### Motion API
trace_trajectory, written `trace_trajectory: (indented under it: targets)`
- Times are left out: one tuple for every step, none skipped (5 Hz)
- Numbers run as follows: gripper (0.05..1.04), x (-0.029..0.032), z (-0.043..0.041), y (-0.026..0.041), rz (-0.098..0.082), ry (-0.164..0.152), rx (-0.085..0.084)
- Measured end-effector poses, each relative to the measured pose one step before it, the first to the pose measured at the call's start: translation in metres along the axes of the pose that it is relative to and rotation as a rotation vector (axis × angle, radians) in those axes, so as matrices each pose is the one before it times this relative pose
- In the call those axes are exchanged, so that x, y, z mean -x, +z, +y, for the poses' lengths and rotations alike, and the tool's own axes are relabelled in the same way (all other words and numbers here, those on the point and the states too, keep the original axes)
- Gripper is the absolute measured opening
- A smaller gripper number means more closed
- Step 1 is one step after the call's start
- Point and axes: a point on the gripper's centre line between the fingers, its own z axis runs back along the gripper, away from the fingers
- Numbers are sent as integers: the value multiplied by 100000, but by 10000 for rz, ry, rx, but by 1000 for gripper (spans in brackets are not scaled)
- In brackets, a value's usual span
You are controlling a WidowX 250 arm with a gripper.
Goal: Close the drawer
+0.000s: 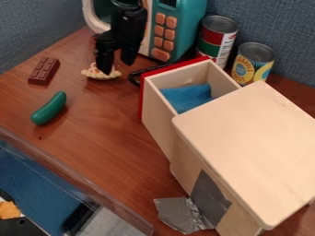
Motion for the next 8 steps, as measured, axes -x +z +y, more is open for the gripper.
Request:
trace_trajectory:
  targets:
    - [999,-1414,970,-403,17,-92,-5]
    - [1000,-1324,190,-379,-67,-11,-16]
    - [1000,-1920,-1587,-1438,-345,-253,489]
    - [1000,-3279,-1756,526,-274,-500,24]
    - [1000,-2610,-1926,285,-290,-347,43]
    - [1001,-2257,-1438,-92,-212,-362,126]
    - [1001,-939,-754,-375,-8,133,132]
    - [999,2343,652,1284,503,1657,-235]
